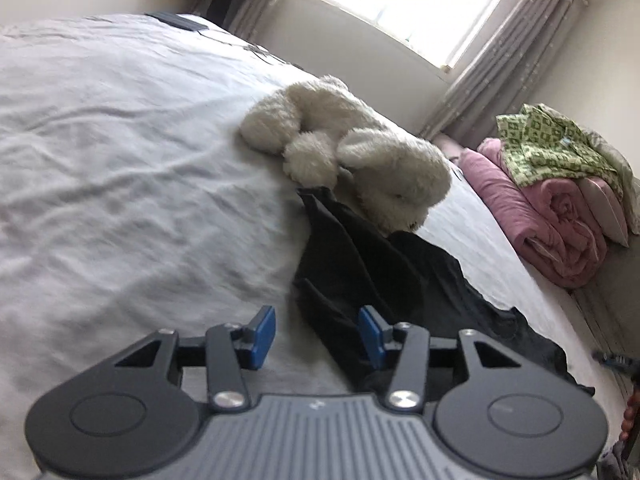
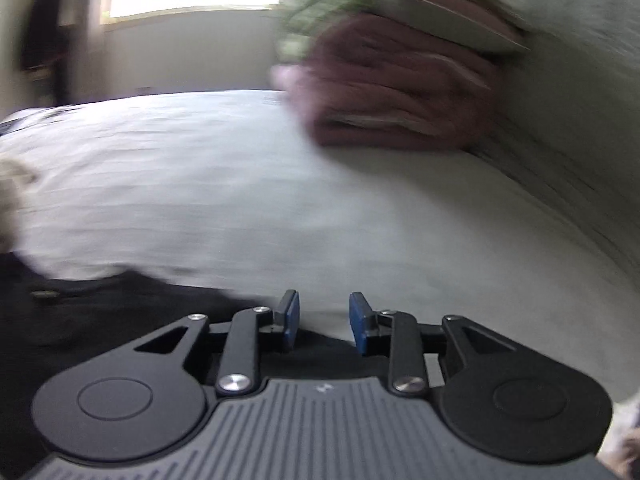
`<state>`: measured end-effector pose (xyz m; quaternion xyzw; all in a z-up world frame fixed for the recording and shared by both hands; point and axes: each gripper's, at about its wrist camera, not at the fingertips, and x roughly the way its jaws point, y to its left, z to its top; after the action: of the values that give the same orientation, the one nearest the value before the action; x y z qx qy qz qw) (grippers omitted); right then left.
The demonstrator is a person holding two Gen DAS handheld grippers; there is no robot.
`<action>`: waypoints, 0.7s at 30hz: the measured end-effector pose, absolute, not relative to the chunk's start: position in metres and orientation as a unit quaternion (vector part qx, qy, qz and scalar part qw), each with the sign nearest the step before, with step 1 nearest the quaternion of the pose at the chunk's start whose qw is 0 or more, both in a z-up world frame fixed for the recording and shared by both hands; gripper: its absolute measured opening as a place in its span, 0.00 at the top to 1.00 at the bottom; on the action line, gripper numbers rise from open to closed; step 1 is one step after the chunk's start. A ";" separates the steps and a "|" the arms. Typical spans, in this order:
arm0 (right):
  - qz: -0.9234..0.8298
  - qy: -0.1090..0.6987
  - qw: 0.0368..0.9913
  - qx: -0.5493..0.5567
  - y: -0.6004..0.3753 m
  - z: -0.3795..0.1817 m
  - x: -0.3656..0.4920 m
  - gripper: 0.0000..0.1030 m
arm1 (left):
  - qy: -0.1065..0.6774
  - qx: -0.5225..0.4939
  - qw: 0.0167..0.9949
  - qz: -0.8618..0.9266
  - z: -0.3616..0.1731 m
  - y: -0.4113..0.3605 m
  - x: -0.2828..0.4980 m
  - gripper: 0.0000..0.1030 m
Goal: Fold clothes
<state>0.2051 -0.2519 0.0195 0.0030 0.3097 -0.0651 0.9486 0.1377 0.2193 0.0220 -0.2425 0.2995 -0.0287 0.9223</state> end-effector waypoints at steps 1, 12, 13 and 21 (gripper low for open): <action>-0.038 0.313 0.949 0.002 -0.232 0.021 0.208 0.68 | 0.296 -0.244 0.923 -0.030 0.021 0.219 0.140 0.53; 0.207 0.328 0.922 -0.026 -0.021 0.030 0.255 0.68 | 0.285 -0.258 0.921 -0.064 0.005 0.216 0.163 0.69; 0.215 0.332 0.918 -0.032 -0.007 0.030 0.262 0.68 | 0.285 -0.265 0.918 -0.073 0.004 0.217 0.165 0.76; 0.258 0.349 0.894 -0.116 0.082 0.020 0.293 0.66 | 0.283 -0.300 0.903 -0.122 -0.011 0.223 0.168 0.84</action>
<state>0.2932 0.0820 0.0199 -0.1157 0.3485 0.2579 0.8937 0.1682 0.2231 -0.0113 -0.3004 0.2834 -0.1216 0.9026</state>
